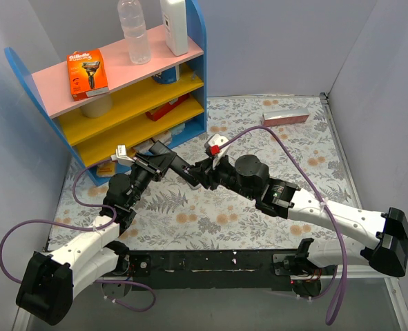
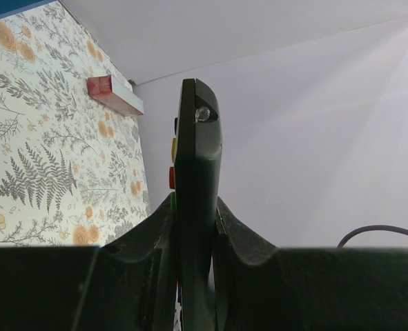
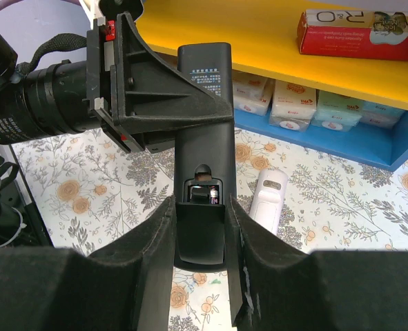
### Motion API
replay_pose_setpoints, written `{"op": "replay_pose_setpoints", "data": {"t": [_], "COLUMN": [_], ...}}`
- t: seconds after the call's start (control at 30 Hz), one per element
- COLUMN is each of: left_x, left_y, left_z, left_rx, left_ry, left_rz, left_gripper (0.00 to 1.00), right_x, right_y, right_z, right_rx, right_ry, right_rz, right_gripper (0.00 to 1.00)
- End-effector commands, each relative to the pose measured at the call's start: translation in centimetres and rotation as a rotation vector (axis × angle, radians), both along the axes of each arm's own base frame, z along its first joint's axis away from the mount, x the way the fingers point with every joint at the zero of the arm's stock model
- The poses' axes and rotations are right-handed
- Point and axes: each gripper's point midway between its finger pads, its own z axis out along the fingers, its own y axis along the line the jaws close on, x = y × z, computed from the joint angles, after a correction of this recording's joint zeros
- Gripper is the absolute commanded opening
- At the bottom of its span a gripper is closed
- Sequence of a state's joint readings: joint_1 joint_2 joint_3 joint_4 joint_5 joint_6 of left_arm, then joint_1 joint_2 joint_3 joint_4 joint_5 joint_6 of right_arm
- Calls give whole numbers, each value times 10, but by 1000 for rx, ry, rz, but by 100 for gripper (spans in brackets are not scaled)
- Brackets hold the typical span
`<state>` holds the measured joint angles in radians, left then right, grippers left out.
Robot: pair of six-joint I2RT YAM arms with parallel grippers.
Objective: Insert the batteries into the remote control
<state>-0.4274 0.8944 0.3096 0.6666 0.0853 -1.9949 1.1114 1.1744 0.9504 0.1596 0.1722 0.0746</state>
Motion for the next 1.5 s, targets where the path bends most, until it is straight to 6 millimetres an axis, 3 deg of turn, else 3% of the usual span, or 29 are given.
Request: {"op": "replay_pose_setpoints", "data": {"t": [0.0, 0.33, 1.0, 1.2, 1.47], "left_x": [-5, -7, -12, -12, -12], "left_y": [-1, -4, -12, -12, -14], "left_z": [47, 50, 56, 52, 45], "left_rx": [-183, -179, -176, -175, -168], "left_ry": [-33, -52, -85, -75, -62], "left_rz": [-41, -63, -119, -119, -125], "left_gripper": [0, 0, 0, 0, 0], "right_x": [3, 5, 4, 7, 7], "right_y": [3, 2, 2, 0, 1], "right_z": [0, -13, -35, -36, -30], "right_rx": [13, -35, -99, -101, -84], "right_ry": [-11, -15, -22, -15, -9], "right_rz": [-12, -17, 10, -11, -12], "right_gripper": [26, 37, 41, 50, 70]}}
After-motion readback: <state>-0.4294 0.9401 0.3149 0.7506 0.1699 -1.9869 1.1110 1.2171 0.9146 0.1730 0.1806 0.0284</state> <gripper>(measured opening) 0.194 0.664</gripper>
